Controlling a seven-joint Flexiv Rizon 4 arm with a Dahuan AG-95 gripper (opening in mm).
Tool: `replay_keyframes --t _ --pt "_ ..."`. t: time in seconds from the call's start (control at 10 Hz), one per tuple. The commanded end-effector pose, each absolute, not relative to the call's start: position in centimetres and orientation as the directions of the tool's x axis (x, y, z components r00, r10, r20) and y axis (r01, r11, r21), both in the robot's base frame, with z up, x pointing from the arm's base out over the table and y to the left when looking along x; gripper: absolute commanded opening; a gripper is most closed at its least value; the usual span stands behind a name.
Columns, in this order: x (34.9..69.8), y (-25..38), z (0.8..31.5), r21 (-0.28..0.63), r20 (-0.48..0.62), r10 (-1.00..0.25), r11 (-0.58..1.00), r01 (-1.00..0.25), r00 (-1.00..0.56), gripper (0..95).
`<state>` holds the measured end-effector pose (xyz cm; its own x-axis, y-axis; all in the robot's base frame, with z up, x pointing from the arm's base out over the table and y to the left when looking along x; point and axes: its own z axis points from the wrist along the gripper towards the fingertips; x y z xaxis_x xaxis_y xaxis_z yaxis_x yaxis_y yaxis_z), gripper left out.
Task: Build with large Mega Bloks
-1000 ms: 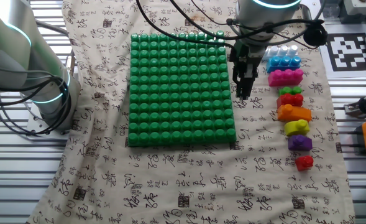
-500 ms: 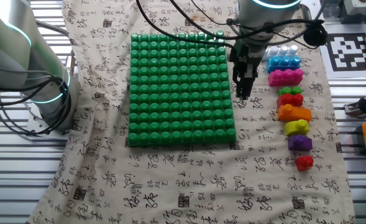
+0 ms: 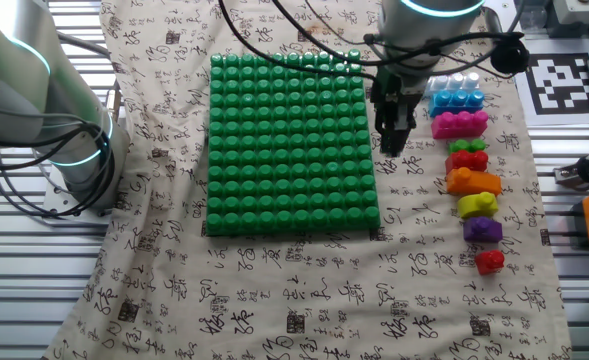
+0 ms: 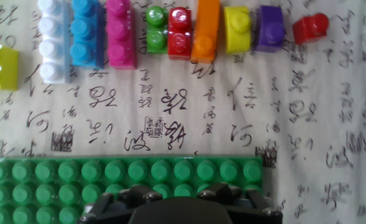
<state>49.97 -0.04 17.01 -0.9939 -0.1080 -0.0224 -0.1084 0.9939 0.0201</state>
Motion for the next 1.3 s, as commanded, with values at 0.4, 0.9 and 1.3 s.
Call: replay_keyframes --t 0.4,0.9,1.3 --pt "50.0 0.0 17.0 0.033 -0.042 -0.217 0.975 -0.218 -0.975 0.0" --pt "50.0 0.0 17.0 0.015 -0.03 -0.206 0.978 -0.206 -0.978 0.0" --pt "51.2 -2.8 16.3 0.007 -0.019 -0.18 0.984 -0.18 -0.984 0.0"
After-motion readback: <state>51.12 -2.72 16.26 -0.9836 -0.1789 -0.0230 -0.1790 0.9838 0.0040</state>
